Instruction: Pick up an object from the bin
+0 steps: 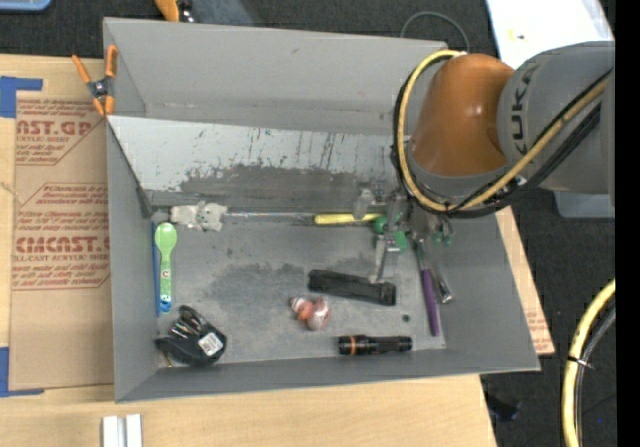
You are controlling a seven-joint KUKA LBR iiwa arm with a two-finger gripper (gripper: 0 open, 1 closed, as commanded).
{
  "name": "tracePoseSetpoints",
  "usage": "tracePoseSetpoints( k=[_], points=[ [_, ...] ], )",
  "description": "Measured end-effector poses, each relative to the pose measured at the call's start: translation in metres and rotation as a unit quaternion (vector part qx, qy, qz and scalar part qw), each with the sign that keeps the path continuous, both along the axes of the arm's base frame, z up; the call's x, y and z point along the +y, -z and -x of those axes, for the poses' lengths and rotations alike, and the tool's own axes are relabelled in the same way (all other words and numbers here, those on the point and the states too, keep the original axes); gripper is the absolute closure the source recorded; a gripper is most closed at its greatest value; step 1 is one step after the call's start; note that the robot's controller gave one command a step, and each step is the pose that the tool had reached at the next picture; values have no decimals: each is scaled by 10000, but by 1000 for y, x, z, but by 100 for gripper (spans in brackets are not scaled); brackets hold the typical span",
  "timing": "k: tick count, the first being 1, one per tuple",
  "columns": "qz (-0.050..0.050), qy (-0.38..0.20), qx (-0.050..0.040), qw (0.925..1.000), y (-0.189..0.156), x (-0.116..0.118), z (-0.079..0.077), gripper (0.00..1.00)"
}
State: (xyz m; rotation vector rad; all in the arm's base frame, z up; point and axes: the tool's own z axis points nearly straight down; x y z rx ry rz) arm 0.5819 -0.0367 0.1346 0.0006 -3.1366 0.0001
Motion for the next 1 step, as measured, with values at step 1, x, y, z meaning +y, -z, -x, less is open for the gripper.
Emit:
tracePoseSetpoints(
  k=[1],
  points=[
    [3, -2, -37, 10000, -5, 0, -2, 0]
  ],
)
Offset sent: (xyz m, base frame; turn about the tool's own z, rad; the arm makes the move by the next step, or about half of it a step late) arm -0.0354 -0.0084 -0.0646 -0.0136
